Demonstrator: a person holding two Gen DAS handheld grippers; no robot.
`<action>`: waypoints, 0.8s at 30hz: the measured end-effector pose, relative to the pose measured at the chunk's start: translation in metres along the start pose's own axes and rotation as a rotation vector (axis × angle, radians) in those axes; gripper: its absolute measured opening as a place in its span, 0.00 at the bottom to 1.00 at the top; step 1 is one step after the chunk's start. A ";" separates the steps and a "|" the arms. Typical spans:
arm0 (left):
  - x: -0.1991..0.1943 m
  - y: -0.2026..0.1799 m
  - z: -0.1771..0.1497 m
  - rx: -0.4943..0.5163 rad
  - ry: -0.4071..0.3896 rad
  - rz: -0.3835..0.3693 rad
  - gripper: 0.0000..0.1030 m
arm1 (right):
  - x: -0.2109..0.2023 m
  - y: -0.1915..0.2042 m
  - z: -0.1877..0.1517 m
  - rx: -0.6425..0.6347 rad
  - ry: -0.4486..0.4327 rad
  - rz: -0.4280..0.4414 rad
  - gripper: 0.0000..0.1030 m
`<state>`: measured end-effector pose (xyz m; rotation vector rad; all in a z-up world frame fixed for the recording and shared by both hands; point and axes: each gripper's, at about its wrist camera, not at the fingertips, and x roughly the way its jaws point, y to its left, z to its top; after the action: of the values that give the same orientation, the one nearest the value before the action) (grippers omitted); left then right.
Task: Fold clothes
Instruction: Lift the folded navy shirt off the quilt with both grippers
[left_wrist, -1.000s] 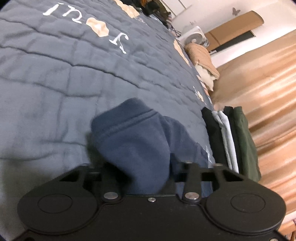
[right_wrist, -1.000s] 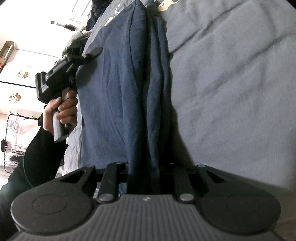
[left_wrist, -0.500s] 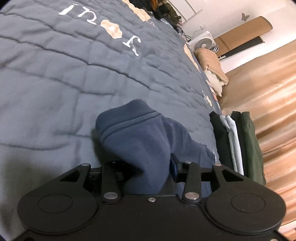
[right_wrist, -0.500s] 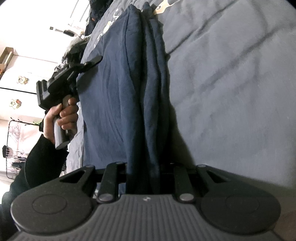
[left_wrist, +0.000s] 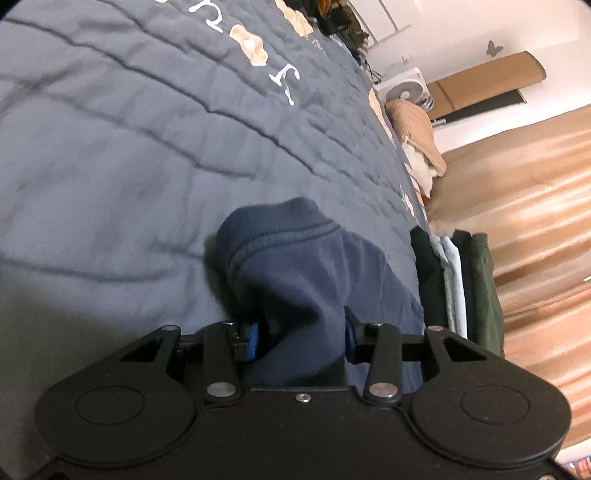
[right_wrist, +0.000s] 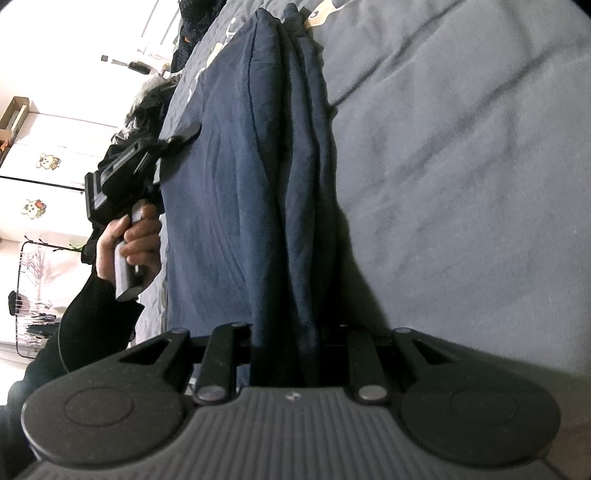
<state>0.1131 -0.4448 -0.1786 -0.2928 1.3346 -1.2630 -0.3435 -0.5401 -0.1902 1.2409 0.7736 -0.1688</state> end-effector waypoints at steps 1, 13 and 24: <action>0.002 -0.003 0.002 0.009 -0.007 0.010 0.38 | 0.000 0.001 0.000 0.000 0.000 0.000 0.19; -0.015 -0.056 -0.002 0.219 -0.051 0.139 0.18 | -0.013 0.016 -0.005 0.031 -0.056 0.032 0.16; -0.046 -0.131 -0.020 0.372 -0.110 0.188 0.16 | -0.035 0.044 -0.010 0.002 -0.097 0.117 0.14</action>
<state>0.0419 -0.4480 -0.0584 0.0246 0.9851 -1.2864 -0.3515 -0.5256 -0.1359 1.2671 0.6152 -0.1332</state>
